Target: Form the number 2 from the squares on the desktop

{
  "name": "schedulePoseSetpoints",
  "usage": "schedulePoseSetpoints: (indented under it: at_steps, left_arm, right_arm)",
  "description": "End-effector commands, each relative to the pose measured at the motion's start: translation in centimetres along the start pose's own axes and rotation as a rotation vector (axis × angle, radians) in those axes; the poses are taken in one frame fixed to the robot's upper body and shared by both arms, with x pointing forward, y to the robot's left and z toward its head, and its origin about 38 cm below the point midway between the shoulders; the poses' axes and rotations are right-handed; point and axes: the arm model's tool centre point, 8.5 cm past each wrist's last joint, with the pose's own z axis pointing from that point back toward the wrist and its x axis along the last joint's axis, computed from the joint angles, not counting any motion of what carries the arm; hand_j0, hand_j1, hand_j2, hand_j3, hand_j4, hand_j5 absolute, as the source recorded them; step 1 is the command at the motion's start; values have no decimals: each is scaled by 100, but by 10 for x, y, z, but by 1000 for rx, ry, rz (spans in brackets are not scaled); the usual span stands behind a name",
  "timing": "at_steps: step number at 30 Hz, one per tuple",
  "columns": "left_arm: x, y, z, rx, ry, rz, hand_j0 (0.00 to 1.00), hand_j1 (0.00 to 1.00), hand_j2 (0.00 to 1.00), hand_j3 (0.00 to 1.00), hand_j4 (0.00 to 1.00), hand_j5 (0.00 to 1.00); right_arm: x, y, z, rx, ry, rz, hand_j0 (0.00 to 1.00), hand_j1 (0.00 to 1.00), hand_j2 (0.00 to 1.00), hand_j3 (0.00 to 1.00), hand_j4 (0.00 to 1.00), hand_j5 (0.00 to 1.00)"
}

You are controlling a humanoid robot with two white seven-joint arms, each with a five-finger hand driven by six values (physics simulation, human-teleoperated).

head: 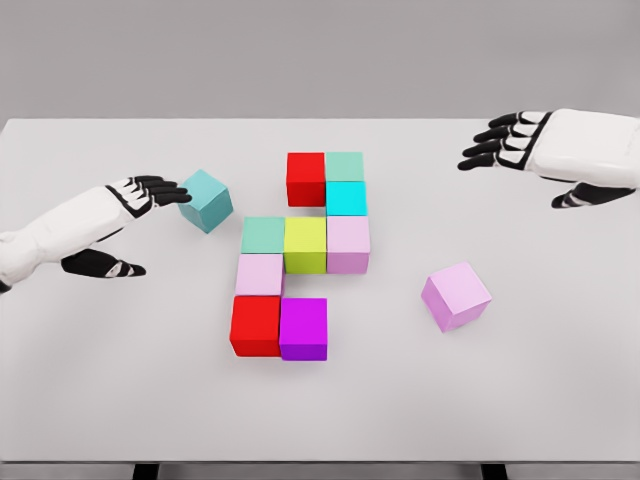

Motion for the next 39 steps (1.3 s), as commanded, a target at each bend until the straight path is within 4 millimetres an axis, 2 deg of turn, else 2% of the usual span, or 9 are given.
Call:
schedulePoseSetpoints:
  at_steps: [1,6,10,14,17,20,26,32,39]
  left_arm:
    - [-3,-1,2,3,10,15,100,100,100,100,100,100]
    - [-7,3,6,7,23,21,100,100,100,100,100,100]
    - [-10,36,15,19,39,-58,100,100,100,100,100,100]
    - [-9,55,2,-324,31,-164,100,100,100,100,100,100]
    - [-7,78,-8,-294,24,-216,100,100,100,100,100,100]
    - [-15,83,-26,-308,109,-173,100,100,100,100,100,100]
    - [-35,68,-81,-320,244,-29,100,100,100,100,100,100]
    - [-39,66,-99,-312,358,45,100,100,100,100,100,100]
    - [-35,50,-112,-387,371,24,98,98,98,98,98,98]
  right_arm:
    - [0,0,0,-1,-1,-2,100,100,100,100,100,100]
    - [-3,-11,9,-13,23,20,100,100,100,100,100,100]
    - [-2,18,16,106,26,-22,100,100,100,100,100,100]
    - [9,49,-1,178,-35,-80,100,100,100,100,100,100]
    - [17,59,-16,182,-78,-103,100,100,100,100,100,100]
    - [25,72,-28,201,-118,-130,100,100,100,100,100,100]
    - [34,86,-41,227,-156,-142,100,100,100,100,100,100]
    - [44,89,-67,214,-207,-128,100,100,100,100,100,100]
    - [23,109,-62,272,-131,-144,100,100,100,100,100,100]
